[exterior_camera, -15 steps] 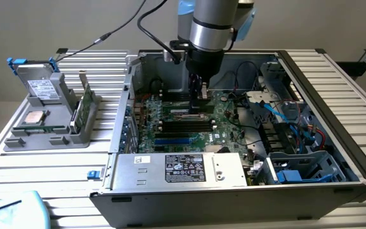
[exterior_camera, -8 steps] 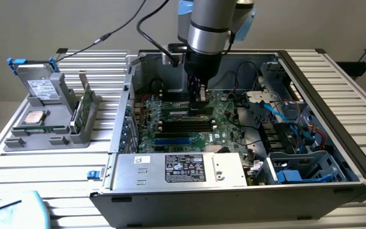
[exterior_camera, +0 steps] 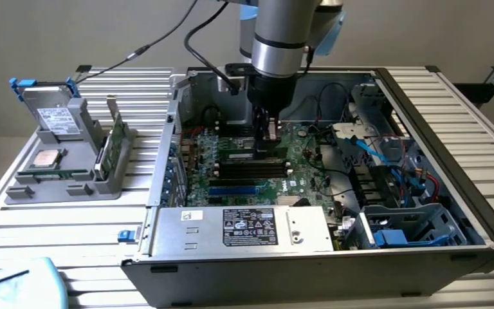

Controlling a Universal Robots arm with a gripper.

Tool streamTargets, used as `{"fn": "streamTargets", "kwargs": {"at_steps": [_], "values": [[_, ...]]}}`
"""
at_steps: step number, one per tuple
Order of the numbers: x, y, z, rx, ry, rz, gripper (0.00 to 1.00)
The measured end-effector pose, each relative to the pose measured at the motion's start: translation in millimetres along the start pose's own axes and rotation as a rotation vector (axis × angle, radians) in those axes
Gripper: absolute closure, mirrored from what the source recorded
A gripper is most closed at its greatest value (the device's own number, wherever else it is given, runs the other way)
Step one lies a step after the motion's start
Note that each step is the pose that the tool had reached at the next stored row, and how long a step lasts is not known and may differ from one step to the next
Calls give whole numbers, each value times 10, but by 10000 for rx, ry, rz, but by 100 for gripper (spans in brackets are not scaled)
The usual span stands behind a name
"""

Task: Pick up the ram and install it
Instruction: 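Insert the ram into the slot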

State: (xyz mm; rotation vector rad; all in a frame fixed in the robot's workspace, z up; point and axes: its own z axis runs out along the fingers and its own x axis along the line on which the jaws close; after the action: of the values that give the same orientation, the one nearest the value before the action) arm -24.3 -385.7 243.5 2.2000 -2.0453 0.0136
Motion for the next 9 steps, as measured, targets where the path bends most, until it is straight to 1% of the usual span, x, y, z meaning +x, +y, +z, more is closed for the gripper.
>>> {"fn": "streamTargets", "kwargs": {"at_steps": [2, 4, 9], "values": [[-3, -2, 31, -4, 40, 4, 86], [-7, -5, 67, -6, 63, 7, 86], [-16, -14, 157, -8, 89, 13, 86]]}}
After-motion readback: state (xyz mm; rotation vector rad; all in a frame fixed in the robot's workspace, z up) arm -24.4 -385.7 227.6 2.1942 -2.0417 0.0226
